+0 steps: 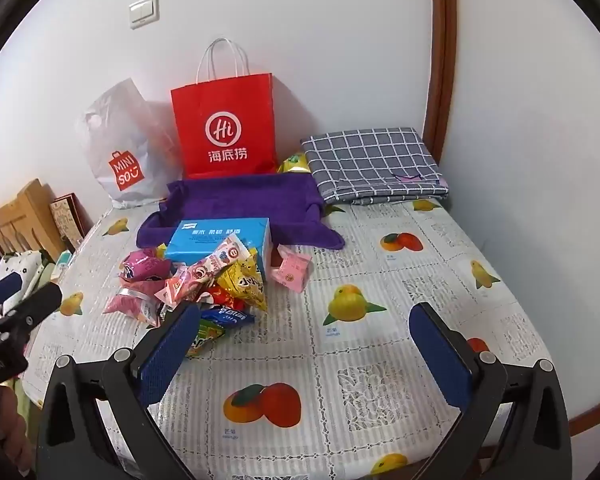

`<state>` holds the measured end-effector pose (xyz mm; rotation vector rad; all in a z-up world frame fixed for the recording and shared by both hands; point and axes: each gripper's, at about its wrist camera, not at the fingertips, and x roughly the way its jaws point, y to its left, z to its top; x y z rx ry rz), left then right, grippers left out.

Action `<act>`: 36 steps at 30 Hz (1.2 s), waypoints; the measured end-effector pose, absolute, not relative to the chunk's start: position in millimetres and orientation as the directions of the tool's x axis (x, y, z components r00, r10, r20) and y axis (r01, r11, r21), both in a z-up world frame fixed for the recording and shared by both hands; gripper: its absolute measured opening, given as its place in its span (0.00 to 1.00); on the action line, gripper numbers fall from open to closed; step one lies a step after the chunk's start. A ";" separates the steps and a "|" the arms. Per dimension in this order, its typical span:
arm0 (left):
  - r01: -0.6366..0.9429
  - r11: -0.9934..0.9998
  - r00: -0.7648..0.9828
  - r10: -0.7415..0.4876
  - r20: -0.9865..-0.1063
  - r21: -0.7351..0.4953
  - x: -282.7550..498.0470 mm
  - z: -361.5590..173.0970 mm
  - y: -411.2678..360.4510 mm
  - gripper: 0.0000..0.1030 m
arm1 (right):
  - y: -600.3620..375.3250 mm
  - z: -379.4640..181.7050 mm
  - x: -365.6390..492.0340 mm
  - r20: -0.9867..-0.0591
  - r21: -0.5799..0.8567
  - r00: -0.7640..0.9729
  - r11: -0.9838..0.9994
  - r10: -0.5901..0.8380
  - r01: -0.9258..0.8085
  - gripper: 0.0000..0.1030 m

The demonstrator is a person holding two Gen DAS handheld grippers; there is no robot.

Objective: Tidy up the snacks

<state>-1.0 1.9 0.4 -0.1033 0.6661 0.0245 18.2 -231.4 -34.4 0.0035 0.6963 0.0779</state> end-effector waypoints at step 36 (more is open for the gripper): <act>-0.059 0.996 0.791 0.010 -0.611 -0.060 -13.8 1.7 0.7 1.00 | -221.6 -23.2 1.6 -0.621 0.043 0.777 0.994 0.102 -0.096 1.00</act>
